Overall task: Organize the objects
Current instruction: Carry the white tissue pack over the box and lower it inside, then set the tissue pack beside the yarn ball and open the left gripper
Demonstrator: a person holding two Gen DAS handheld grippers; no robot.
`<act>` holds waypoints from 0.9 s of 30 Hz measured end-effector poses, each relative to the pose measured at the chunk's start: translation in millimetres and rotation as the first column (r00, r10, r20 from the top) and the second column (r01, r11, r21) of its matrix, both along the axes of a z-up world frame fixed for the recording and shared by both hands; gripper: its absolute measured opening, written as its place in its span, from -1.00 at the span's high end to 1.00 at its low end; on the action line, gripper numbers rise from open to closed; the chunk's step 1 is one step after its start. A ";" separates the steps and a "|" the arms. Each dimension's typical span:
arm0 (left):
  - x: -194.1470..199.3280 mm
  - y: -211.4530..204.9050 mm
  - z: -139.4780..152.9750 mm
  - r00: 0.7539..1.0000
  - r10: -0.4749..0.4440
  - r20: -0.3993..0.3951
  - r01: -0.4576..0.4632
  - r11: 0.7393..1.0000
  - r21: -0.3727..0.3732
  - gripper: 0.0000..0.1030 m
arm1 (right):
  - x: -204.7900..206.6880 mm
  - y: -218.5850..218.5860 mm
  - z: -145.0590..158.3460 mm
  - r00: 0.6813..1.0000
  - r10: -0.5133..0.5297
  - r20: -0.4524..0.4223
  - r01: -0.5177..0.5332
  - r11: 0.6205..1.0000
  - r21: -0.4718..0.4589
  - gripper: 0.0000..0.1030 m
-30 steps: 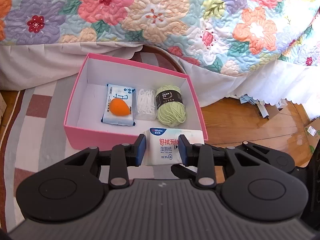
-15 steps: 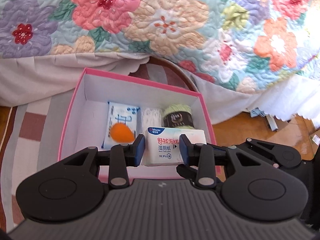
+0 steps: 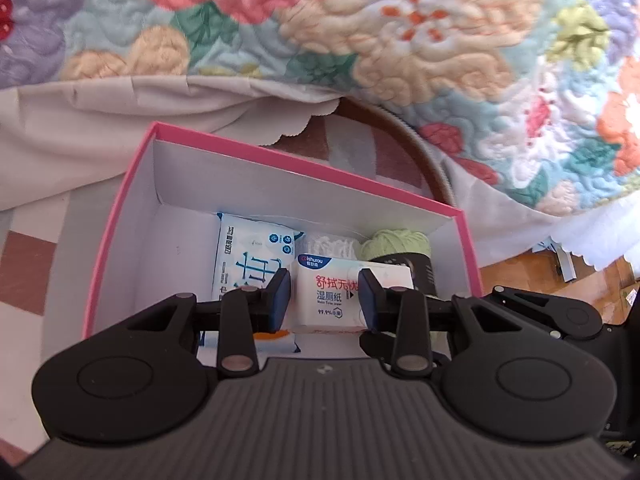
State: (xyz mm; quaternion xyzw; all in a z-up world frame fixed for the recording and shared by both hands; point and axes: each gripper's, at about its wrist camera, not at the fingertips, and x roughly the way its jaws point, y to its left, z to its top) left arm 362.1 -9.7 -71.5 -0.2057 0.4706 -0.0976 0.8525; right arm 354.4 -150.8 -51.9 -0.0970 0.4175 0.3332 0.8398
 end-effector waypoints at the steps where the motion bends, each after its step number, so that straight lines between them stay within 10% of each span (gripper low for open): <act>1: 3.8 0.1 -4.1 1.000 0.001 -0.005 -0.001 1.000 0.000 0.34 | 4.4 1.9 -3.8 1.000 -0.002 -0.011 0.002 1.000 -0.008 0.19; 27: 37.9 -15.3 -58.1 0.997 -0.001 -0.080 0.001 1.000 0.001 0.44 | 33.2 17.9 -38.1 1.000 -0.022 -0.011 0.020 0.984 -0.177 0.23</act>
